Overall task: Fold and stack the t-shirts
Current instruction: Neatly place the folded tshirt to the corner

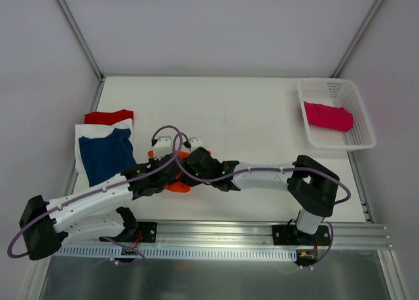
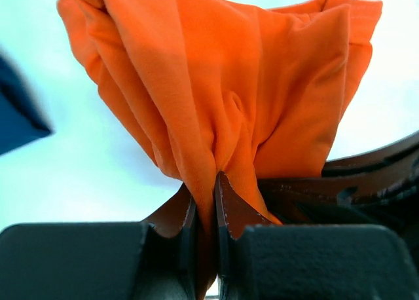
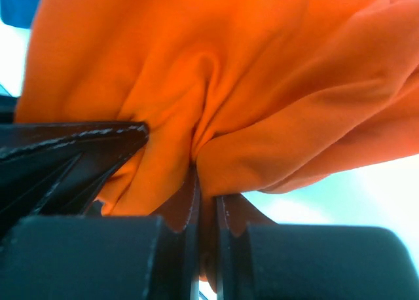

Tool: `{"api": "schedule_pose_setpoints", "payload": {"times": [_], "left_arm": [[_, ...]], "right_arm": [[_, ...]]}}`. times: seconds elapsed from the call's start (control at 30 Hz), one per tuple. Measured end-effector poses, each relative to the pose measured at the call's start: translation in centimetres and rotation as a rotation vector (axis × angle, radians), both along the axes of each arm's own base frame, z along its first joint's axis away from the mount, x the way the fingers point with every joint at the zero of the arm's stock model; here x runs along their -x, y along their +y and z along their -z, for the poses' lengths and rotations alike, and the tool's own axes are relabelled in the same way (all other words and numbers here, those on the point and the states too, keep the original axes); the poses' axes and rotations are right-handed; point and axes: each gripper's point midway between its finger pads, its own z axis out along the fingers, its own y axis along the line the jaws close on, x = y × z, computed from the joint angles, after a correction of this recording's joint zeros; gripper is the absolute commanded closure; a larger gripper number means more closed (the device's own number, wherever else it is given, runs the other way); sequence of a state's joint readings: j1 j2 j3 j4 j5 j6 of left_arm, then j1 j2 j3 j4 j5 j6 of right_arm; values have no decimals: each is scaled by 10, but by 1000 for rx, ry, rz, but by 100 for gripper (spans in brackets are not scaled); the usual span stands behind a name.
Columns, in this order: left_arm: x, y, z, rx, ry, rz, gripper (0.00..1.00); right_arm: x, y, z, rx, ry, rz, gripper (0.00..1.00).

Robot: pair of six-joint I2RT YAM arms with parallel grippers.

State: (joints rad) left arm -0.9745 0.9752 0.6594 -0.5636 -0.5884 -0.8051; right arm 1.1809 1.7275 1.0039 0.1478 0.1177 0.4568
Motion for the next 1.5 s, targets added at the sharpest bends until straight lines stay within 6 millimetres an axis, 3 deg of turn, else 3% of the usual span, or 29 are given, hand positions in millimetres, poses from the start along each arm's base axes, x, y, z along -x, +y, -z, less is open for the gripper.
{"api": "schedule_pose_setpoints", "payload": {"times": [0.4, 0.83, 1.1, 1.27, 1.5], "left_arm": [[-36, 76, -20, -116, 55, -264, 100], [-86, 141, -50, -198, 63, -502, 100], [-137, 176, -110, -207, -17, -591, 100], [-162, 192, -149, -191, -78, -607, 100], [-181, 200, -182, -212, -154, -589, 100]], "right_arm": [[-25, 64, -27, -32, -41, -78, 99], [-94, 130, -73, -67, -177, -95, 100], [-136, 164, -119, -133, -291, -63, 99], [-159, 169, -156, -179, -382, -40, 100], [-190, 162, -207, -264, -460, -18, 100]]}}
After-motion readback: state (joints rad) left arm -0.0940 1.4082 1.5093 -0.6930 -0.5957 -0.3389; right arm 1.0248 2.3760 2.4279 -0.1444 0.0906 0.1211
